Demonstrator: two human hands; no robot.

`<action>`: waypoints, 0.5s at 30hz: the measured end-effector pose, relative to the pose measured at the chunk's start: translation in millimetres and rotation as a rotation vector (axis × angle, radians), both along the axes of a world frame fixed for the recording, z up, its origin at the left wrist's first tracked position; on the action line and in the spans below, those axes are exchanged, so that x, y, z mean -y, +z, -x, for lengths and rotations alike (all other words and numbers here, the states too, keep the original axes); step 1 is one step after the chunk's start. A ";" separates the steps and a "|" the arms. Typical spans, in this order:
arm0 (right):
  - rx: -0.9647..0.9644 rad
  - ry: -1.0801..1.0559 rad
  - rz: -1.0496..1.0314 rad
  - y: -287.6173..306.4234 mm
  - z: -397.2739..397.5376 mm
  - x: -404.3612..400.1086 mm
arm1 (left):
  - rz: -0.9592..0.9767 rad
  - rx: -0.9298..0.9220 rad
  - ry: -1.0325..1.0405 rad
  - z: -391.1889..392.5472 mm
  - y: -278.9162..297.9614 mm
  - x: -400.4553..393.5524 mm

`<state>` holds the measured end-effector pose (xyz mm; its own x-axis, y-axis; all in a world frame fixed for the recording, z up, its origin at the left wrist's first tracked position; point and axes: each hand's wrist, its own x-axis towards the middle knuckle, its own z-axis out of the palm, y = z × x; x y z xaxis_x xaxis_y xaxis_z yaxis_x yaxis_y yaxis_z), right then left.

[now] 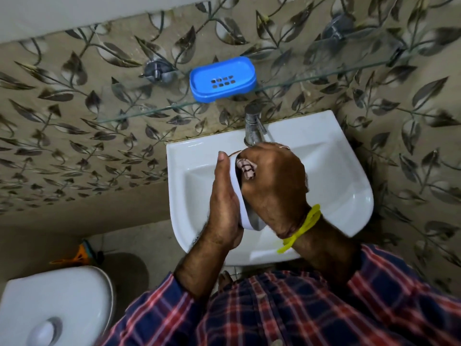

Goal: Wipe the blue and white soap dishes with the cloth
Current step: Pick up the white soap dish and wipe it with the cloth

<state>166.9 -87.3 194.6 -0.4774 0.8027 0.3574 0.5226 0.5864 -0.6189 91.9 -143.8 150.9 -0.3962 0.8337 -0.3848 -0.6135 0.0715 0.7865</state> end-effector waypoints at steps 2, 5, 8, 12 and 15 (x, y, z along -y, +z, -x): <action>-0.093 0.119 0.002 -1.4 0.9 3.0 | 0.037 -0.042 0.004 2.6 3.5 1.4; -0.056 0.381 0.162 -12.2 -10.8 -2.0 | 0.064 -0.016 0.033 15.4 5.1 5.2; -0.082 0.286 0.483 -23.1 -24.2 -7.4 | 0.097 -0.087 0.088 26.0 10.4 4.4; -0.270 0.142 0.591 -17.6 -34.0 -12.4 | 0.117 -0.172 0.163 27.8 16.8 1.7; -0.002 0.316 0.522 -7.5 -29.6 -5.3 | 0.058 -0.221 0.180 22.8 12.0 2.9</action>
